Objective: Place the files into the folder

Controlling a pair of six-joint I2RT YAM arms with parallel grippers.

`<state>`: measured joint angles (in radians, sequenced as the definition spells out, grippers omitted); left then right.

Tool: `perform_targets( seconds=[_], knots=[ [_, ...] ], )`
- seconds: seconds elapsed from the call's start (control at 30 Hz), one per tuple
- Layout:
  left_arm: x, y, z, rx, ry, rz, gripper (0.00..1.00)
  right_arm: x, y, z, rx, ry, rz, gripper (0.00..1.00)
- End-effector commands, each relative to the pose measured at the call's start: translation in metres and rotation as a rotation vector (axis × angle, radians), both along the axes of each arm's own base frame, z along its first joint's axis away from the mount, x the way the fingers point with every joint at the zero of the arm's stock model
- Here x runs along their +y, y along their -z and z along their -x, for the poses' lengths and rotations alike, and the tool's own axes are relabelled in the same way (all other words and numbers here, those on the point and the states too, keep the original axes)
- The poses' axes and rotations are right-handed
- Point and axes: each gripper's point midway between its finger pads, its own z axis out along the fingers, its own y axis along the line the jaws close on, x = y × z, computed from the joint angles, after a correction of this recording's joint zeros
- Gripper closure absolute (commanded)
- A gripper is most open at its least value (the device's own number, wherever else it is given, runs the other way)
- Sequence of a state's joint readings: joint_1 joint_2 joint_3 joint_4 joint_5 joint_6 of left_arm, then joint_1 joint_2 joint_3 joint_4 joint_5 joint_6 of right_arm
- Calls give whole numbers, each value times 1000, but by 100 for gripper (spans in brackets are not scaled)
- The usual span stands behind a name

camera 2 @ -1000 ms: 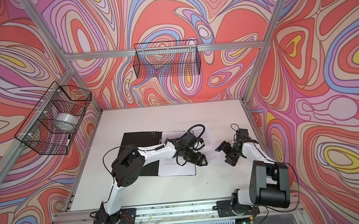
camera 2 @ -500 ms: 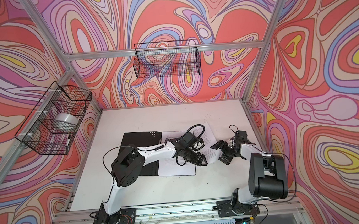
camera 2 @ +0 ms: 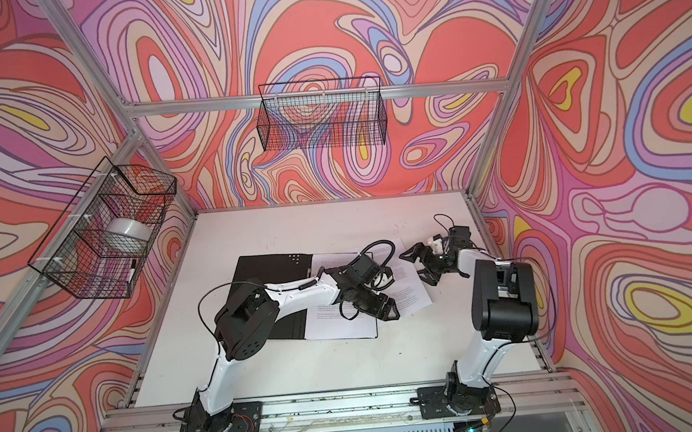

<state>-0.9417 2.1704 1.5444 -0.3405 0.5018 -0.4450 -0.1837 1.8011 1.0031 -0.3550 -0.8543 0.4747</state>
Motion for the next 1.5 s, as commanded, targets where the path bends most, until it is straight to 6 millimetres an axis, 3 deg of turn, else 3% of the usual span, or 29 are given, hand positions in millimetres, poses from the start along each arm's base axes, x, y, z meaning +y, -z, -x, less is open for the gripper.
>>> perform_targets(
  seconds=[0.0,0.27,0.6,0.73,0.8,0.93,1.07,1.17,1.23,1.33,1.47],
  knots=[
    [52,61,30,140,-13,-251,24,18,5,3,14,-89,-35,7],
    [51,59,30,140,-15,-240,24,13,11,-19,8,-98,21,24],
    [46,48,22,127,-25,-217,24,12,31,-23,35,-167,98,78],
    [42,38,15,130,-36,-190,24,12,32,-23,37,-153,92,97],
    [36,27,8,117,-36,-172,24,12,29,-24,30,-145,85,100],
    [8,-25,-8,82,-24,-52,21,6,15,-28,-2,-105,132,100],
    [-13,-108,-20,-17,-19,125,16,-14,-10,-30,-42,-31,248,100],
    [-13,-166,-24,-110,-32,267,8,-26,-23,-28,-48,8,314,100],
    [-2,-195,-27,-160,-59,329,0,-34,-46,-27,-87,41,364,100],
    [31,-223,-39,-241,-149,386,0,-39,-70,-24,-121,69,403,100],
    [102,-230,-50,-395,-287,351,0,-36,-106,-17,-174,89,405,100]
  ],
)
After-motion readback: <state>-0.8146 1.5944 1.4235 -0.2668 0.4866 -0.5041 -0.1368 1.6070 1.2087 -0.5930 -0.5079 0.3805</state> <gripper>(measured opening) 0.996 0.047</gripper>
